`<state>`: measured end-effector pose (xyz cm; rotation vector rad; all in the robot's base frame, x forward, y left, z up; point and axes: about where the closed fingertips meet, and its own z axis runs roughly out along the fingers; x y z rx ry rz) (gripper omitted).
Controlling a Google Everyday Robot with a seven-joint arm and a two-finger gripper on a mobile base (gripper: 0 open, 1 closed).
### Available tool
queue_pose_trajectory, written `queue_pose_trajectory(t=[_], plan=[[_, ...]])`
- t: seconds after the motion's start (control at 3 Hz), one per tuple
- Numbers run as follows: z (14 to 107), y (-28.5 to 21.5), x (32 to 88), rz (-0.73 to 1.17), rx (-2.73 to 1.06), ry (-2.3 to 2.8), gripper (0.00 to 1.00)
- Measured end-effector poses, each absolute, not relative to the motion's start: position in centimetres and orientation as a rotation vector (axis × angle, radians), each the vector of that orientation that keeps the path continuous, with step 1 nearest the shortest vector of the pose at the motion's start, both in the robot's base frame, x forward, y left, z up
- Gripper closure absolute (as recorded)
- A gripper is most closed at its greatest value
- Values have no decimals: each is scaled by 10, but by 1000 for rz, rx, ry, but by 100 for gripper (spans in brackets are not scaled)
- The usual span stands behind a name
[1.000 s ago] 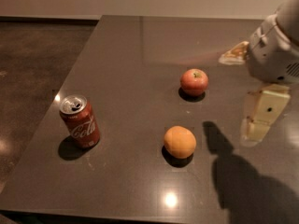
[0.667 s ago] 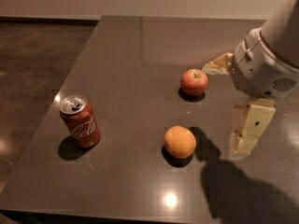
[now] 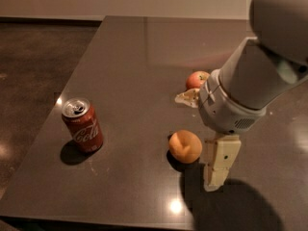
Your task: Move orange near apple
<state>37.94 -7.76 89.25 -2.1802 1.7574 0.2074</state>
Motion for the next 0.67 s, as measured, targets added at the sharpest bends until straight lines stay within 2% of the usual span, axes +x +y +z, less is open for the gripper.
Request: queue_pose_trajectory(t=[0.33,0.67], plan=[[873,-71,379,216,-2205,1759,0],[857,-67,382,232,-2224,1766,18]])
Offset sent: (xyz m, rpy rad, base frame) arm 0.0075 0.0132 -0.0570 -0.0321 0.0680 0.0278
